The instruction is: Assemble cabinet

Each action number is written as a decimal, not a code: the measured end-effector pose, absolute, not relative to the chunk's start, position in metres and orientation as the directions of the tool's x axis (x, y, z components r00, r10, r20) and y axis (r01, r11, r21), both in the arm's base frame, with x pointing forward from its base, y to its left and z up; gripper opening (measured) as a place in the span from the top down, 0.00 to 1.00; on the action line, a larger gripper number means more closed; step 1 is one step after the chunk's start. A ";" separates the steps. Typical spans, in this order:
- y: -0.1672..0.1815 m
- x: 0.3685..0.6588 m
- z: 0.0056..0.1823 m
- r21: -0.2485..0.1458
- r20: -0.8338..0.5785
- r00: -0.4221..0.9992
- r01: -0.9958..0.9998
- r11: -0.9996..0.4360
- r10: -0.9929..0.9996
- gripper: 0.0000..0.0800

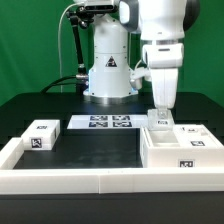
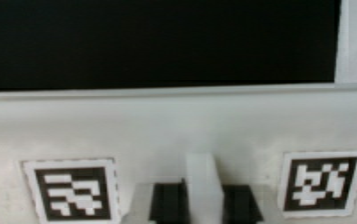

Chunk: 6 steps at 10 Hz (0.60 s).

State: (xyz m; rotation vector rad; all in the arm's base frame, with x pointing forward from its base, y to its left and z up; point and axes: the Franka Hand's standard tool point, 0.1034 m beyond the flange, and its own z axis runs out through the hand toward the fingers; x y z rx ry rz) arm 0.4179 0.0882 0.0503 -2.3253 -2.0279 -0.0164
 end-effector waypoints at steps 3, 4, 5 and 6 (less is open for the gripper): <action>0.083 0.423 0.065 -0.014 0.035 0.142 0.990 -0.141 0.989 0.91; 0.078 0.427 0.063 -0.017 0.037 0.139 0.990 -0.139 0.990 0.91; 0.074 0.432 0.062 -0.020 0.038 0.141 0.990 -0.140 0.989 0.91; 0.072 0.438 0.062 -0.019 0.040 0.142 0.990 -0.142 0.989 0.91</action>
Offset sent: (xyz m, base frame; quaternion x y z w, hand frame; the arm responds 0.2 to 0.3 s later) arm 0.0170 -0.0123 0.0016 0.0203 0.0098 -0.0184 0.9996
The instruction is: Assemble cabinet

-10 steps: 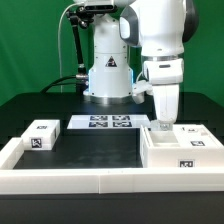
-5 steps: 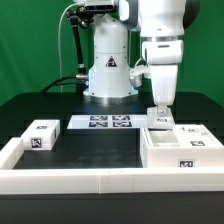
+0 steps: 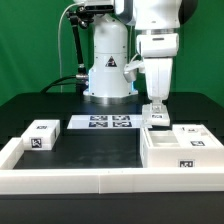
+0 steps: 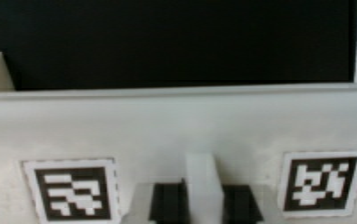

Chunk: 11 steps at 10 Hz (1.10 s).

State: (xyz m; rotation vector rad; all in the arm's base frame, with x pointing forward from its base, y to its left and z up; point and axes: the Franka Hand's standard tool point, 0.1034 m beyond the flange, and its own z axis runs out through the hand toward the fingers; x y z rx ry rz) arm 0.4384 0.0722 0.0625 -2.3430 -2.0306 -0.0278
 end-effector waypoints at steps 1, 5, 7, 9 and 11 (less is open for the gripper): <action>0.072 0.444 0.063 -0.018 0.043 0.144 0.989 -0.144 0.989 0.91; 0.075 0.459 0.061 -0.020 0.050 0.149 0.989 -0.148 0.988 0.91; 0.074 0.462 0.058 -0.024 0.052 0.153 0.988 -0.152 0.987 0.91; 0.073 0.466 0.058 -0.020 0.054 0.156 0.988 -0.155 0.986 0.91; 0.072 0.471 0.058 -0.015 0.056 0.153 0.988 -0.152 0.987 0.91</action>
Offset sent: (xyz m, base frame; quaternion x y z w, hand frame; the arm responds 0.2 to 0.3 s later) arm 0.0215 0.0018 0.0009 0.0071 -0.0037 -0.0013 1.0000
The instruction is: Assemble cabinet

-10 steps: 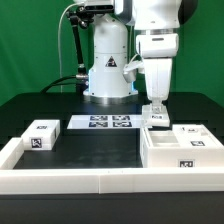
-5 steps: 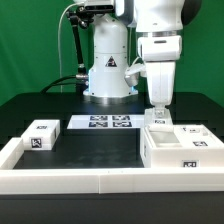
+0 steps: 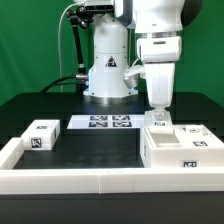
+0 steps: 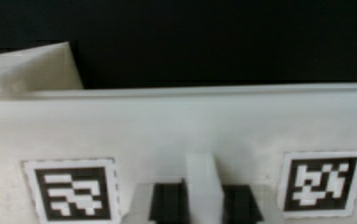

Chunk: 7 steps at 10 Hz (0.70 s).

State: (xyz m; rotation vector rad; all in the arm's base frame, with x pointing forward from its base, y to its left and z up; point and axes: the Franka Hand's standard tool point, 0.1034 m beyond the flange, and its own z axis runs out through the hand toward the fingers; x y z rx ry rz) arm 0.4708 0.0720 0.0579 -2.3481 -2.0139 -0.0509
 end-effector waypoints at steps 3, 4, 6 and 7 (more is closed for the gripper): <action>0.068 0.472 0.057 -0.010 0.057 0.090 0.996 -0.089 0.994 0.91; 0.066 0.474 0.057 -0.008 0.057 0.059 0.998 -0.059 0.997 0.91; 0.062 0.476 0.057 -0.006 0.057 0.035 0.999 -0.035 0.998 0.91; 0.063 0.476 0.057 -0.004 0.058 0.038 0.999 -0.038 0.998 0.91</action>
Offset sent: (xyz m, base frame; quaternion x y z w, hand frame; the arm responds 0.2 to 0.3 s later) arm 0.0098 -0.0048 -0.0010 -0.0006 0.0012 -0.1068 0.9943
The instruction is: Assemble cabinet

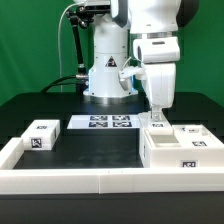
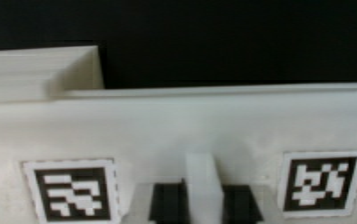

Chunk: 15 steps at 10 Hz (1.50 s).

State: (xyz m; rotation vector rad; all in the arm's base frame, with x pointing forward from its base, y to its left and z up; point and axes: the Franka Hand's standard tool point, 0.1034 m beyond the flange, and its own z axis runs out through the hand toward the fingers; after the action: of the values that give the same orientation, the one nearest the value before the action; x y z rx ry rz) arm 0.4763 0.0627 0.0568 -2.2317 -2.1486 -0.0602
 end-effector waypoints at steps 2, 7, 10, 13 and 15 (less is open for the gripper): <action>0.063 0.476 0.057 -0.004 0.058 0.038 0.999 -0.038 0.998 0.91; 0.064 0.507 0.057 0.002 0.068 0.044 0.999 -0.044 0.997 0.91; 0.062 0.522 0.058 -0.001 0.070 0.047 0.999 -0.047 0.996 0.91; 0.062 0.521 0.058 -0.002 0.071 0.047 0.999 -0.047 0.996 0.91; 0.061 0.524 0.057 0.000 0.072 0.041 0.999 -0.041 0.997 0.91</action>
Offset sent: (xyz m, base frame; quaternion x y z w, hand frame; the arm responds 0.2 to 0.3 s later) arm 0.0000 0.0000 0.0000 0.0000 0.0000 0.0000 1.0000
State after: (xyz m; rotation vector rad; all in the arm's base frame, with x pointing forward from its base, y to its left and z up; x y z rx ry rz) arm 0.5242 0.0607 0.0575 -2.2297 -2.1405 -0.0796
